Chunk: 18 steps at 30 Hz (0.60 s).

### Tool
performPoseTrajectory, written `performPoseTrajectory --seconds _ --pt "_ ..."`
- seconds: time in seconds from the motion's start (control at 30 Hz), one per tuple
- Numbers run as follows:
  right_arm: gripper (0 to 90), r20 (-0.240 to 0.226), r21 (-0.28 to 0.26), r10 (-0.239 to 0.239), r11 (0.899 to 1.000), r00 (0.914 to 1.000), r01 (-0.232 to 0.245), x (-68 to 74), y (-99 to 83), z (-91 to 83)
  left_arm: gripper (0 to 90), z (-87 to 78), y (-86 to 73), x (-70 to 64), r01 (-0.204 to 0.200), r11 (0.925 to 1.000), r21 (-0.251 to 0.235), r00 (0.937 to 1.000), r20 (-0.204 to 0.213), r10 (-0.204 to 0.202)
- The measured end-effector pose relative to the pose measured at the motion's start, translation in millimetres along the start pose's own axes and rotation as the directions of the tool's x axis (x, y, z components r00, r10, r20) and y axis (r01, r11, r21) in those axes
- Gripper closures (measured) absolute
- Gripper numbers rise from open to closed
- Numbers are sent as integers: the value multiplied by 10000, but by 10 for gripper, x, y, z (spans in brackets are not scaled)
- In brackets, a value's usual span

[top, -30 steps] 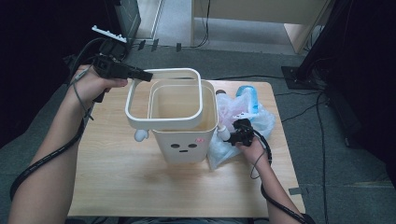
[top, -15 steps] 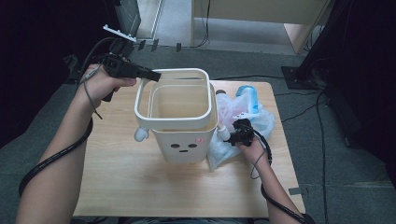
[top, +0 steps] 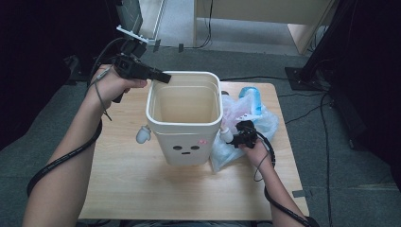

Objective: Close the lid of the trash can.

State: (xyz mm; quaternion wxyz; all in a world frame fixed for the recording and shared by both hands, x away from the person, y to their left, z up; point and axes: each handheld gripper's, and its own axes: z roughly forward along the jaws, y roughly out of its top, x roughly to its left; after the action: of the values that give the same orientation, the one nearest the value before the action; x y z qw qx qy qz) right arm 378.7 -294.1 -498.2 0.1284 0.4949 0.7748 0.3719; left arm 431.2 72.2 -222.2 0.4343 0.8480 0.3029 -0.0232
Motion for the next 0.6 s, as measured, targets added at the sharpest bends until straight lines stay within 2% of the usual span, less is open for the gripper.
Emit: performPoseTrajectory --seconds 0.6 --pt "209 11 18 -30 10000 10000 30 4 -1 0 731 6 -78 14 1 9998 -214 10000 76 1"
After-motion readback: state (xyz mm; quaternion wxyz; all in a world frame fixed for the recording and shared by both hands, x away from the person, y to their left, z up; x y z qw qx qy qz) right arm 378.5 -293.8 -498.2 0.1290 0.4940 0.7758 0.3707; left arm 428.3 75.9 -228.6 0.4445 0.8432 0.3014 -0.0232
